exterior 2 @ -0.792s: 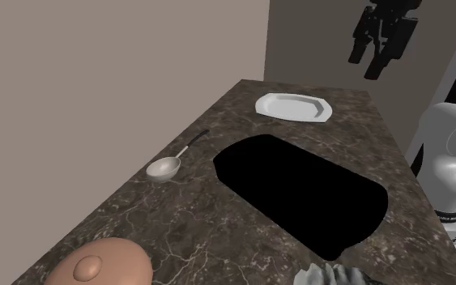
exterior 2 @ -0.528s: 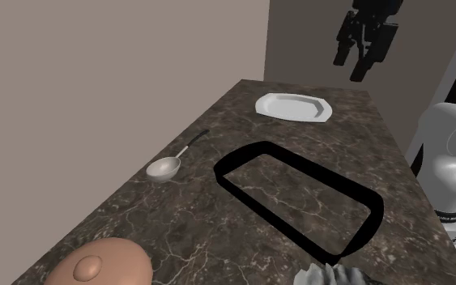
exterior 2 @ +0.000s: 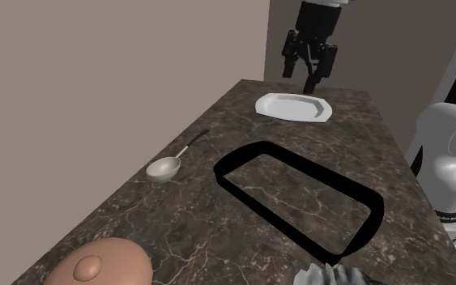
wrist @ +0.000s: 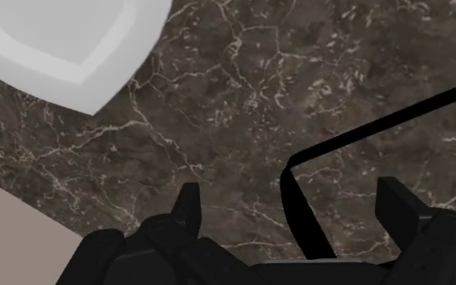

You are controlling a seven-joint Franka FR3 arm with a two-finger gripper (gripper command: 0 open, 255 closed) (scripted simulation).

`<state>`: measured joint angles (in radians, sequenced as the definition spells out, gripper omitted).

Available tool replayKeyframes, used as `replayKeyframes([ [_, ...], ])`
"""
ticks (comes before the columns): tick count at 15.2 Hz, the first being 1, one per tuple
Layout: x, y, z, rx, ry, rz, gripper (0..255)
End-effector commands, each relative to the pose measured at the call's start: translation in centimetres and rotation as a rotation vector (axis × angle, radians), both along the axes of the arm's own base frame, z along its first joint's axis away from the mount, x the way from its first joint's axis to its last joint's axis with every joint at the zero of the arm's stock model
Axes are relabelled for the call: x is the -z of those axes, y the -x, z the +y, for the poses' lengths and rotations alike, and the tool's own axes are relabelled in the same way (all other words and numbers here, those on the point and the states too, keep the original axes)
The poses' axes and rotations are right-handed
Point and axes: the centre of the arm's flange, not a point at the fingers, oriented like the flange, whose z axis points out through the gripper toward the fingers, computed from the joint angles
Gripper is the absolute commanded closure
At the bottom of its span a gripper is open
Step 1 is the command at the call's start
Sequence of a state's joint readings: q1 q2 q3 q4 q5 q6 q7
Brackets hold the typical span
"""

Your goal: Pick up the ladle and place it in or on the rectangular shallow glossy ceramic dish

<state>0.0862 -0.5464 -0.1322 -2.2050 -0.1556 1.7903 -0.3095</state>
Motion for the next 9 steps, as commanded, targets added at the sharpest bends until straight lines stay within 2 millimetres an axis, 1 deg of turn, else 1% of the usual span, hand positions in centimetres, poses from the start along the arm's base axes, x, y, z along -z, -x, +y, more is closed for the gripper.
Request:
replayKeyframes([
  [1,0.9,-2.4,-0.9,-0.087,0.005,0.006,0],
  [5,2.8,-7.2,-1.8,-0.249,0.011,0.017,0],
  [9,4.8,-12.1,-1.9,-0.411,0.017,0.028,0],
])
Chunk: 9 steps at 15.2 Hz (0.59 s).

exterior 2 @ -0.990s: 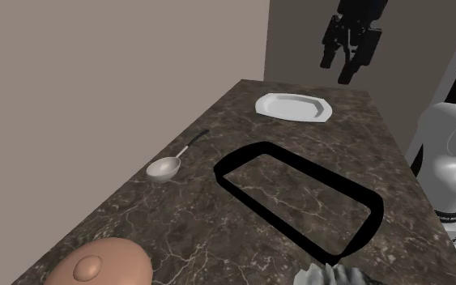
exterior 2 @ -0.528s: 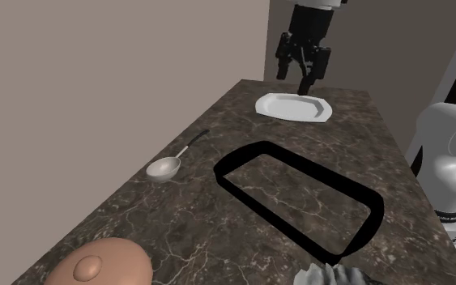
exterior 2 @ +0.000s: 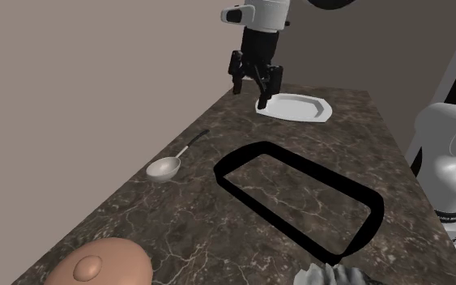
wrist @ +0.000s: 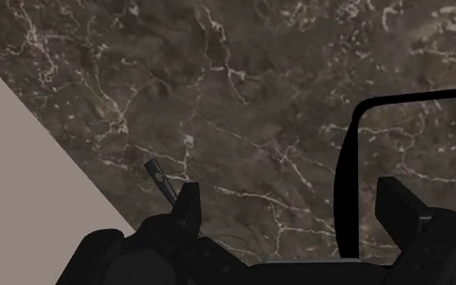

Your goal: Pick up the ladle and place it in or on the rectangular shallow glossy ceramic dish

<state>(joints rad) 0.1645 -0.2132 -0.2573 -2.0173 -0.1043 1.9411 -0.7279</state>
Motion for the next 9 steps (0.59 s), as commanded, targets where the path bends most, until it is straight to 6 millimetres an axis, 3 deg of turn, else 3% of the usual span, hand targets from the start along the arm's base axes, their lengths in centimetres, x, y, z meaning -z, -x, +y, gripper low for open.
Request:
replayKeyframes([
  [1,0.8,-2.5,0.3,-0.087,0.004,0.005,0],
  [9,5.0,-11.9,2.7,-0.411,0.016,0.028,0],
])
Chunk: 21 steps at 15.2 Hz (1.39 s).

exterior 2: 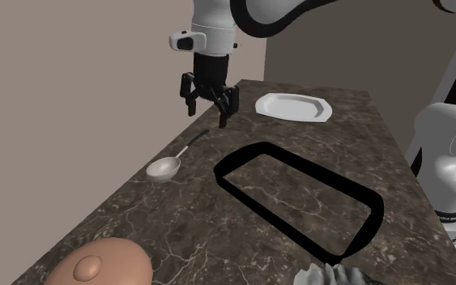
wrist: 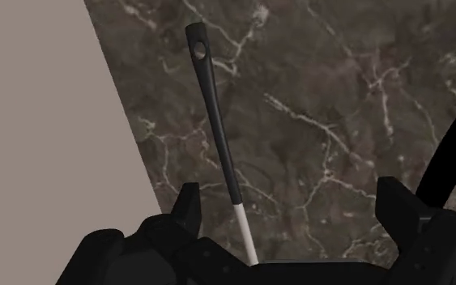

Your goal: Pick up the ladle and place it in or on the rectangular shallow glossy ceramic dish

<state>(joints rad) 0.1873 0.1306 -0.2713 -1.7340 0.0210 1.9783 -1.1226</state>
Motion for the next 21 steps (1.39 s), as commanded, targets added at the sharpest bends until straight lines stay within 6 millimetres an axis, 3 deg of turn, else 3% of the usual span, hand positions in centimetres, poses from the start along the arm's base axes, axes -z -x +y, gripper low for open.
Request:
replayKeyframes([
  [1,1.2,-2.4,1.1,-0.086,0.003,0.006,0],
  [4,2.7,-5.3,2.7,-0.198,0.007,0.014,0],
  [12,6.7,-5.8,2.7,-0.198,0.007,0.014,0],
  [19,6.7,-5.8,2.7,-0.198,0.007,0.014,0],
  [20,6.7,-5.8,2.7,-0.198,0.007,0.014,255],
  [21,6.7,-5.8,2.7,-0.198,0.007,0.014,255],
])
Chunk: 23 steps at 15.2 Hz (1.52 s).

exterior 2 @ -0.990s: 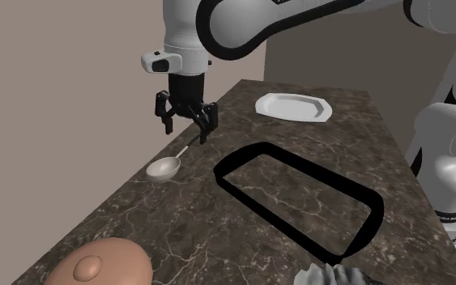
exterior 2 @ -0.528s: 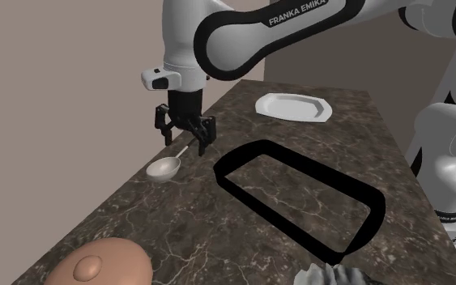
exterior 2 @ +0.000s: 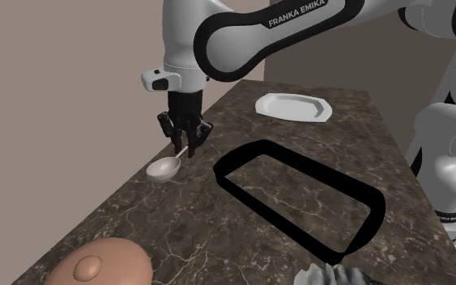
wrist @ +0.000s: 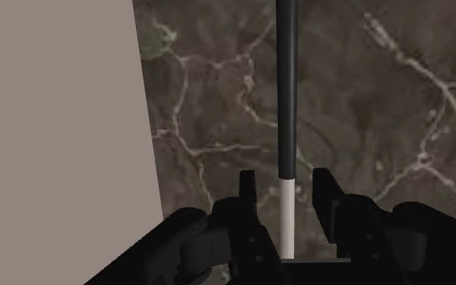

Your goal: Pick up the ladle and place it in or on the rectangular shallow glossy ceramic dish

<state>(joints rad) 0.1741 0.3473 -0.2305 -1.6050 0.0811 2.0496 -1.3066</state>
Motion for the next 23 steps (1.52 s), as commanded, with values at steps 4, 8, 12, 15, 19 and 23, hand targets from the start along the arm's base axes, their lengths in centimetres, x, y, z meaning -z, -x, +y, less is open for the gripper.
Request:
replayKeyframes([
  [4,0.0,0.0,0.0,0.000,0.000,0.000,255],
  [8,0.0,0.0,0.0,0.000,0.000,0.000,255],
  [12,-2.1,0.0,0.0,0.000,0.000,0.000,255],
  [15,-3.7,0.0,0.0,0.000,0.000,0.000,255],
  [19,-5.8,0.0,0.0,0.000,0.000,0.000,255],
  [23,-7.9,0.0,0.0,0.000,0.000,0.000,255],
])
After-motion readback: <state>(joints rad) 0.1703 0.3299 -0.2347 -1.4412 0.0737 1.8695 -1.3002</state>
